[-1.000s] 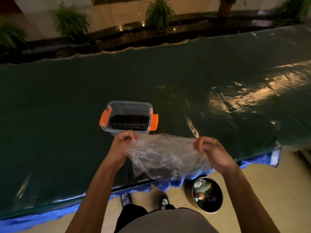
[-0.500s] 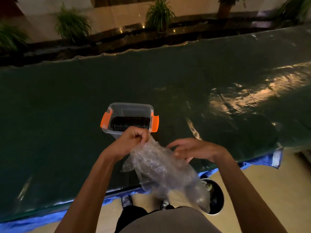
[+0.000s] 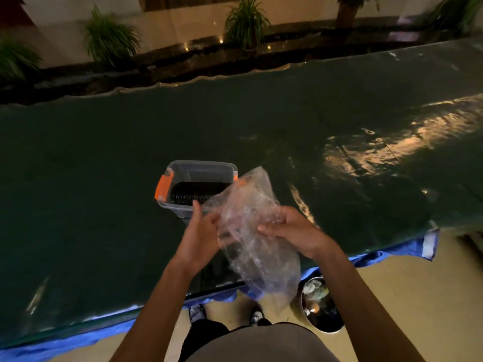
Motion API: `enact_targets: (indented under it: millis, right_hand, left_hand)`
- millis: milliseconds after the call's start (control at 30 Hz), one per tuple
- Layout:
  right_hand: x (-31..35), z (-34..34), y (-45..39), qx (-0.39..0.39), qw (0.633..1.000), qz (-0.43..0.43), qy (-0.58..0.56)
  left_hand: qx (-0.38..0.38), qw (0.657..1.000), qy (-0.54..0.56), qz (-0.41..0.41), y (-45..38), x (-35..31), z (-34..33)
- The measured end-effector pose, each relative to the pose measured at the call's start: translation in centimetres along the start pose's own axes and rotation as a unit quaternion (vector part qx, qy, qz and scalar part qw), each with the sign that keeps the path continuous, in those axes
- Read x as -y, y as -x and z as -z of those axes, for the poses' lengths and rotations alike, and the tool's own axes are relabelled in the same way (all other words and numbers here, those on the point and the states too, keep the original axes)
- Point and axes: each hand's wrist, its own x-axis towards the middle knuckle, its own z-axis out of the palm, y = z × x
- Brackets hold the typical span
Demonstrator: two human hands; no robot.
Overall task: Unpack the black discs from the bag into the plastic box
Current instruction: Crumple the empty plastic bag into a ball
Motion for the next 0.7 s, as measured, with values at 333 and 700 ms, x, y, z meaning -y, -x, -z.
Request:
enact_targets:
  millis: [333, 700]
  right_hand:
    - [-1.3, -0.7, -0.4, -0.112, 0.991, 0.025, 0.064]
    - [-1.7, -0.4, -0.3, -0.174, 0.983, 0.038, 0.052]
  left_hand:
    - [-0.065, 0.978, -0.194, -0.026, -0.2, 2.7, -1.0]
    - [-0.190, 0.937, -0.289, -0.055, -1.1, 2.4, -2.0]
